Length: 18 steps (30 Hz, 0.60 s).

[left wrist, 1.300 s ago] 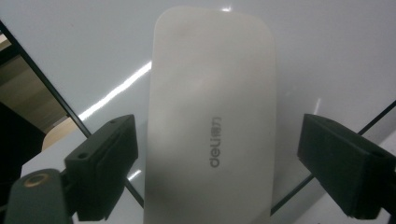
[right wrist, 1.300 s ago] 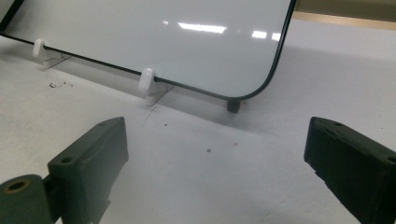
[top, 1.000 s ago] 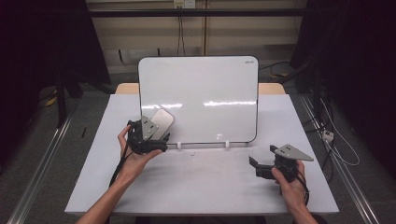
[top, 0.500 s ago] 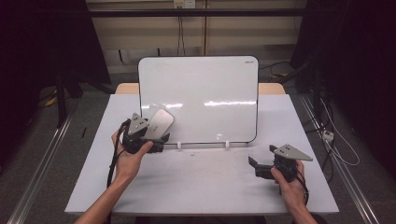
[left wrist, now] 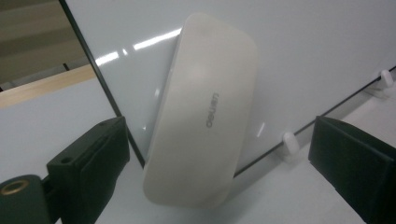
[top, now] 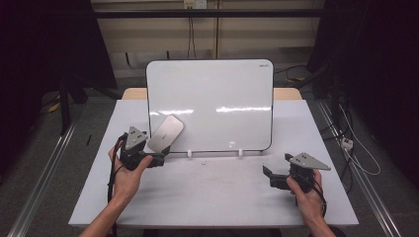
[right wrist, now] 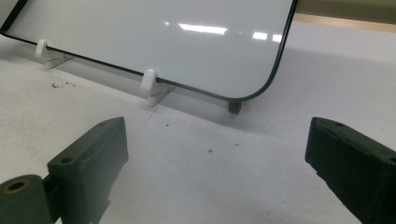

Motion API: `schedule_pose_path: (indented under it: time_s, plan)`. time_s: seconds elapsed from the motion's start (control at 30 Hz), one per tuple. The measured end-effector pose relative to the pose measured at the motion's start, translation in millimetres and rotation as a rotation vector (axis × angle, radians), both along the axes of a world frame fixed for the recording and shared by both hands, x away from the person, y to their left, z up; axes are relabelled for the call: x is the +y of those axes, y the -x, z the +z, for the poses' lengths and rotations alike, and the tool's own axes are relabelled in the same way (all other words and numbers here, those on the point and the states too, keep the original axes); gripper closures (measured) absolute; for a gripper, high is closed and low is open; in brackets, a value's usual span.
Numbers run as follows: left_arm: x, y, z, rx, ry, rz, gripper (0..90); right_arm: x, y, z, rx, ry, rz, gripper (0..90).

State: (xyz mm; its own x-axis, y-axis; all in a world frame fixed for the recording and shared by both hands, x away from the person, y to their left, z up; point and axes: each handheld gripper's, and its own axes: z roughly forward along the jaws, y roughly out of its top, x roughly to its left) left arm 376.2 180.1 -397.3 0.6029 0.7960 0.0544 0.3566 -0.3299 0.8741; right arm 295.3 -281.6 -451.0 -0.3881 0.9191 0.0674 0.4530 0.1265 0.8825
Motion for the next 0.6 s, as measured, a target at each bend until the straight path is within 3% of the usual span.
schedule_pose_path:
  time_s: [0.6]
  plan:
    - [19.2,31.1,-3.0,-0.021,-0.018,0.024,5.5,2.3,-0.8,-0.8,0.006,0.005,0.006,6.1]
